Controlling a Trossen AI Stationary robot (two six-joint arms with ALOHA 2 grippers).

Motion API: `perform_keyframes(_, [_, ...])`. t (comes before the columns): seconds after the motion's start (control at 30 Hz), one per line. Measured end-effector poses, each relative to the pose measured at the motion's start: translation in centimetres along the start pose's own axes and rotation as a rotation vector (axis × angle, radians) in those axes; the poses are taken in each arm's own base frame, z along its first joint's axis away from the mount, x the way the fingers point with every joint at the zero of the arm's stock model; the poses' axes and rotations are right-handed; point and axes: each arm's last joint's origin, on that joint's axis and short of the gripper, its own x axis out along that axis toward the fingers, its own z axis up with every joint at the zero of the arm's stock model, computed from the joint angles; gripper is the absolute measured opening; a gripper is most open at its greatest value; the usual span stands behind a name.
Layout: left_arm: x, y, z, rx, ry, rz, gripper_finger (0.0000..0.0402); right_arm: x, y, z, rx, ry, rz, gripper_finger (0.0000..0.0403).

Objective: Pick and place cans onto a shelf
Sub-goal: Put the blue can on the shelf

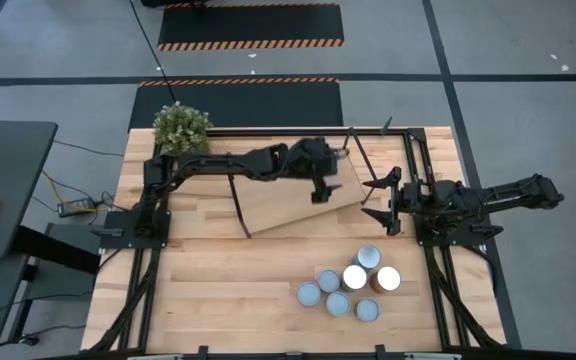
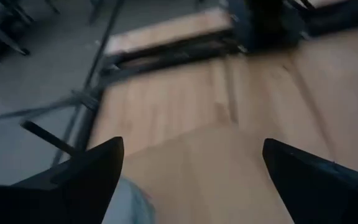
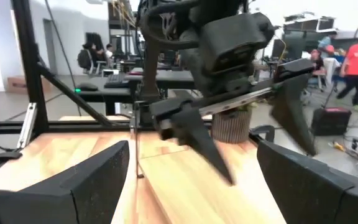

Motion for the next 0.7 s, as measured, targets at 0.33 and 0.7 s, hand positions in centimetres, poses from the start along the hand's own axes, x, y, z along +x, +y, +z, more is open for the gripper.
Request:
perform_keyframes(0.33, [-1.1, -7.8, -0.3, 0.040, 0.056, -0.071, 0.0389, 0.7, 2.5, 0.2, -0.101, 0.006, 0.095, 0.0361])
perform_keyframes(0.7, [-4.7, -10.1, -1.7, 0.017, 0.018, -0.030, 0.0389, 3.1, 5.9, 1.4, -0.127, 0.180, 0.154, 0.0361])
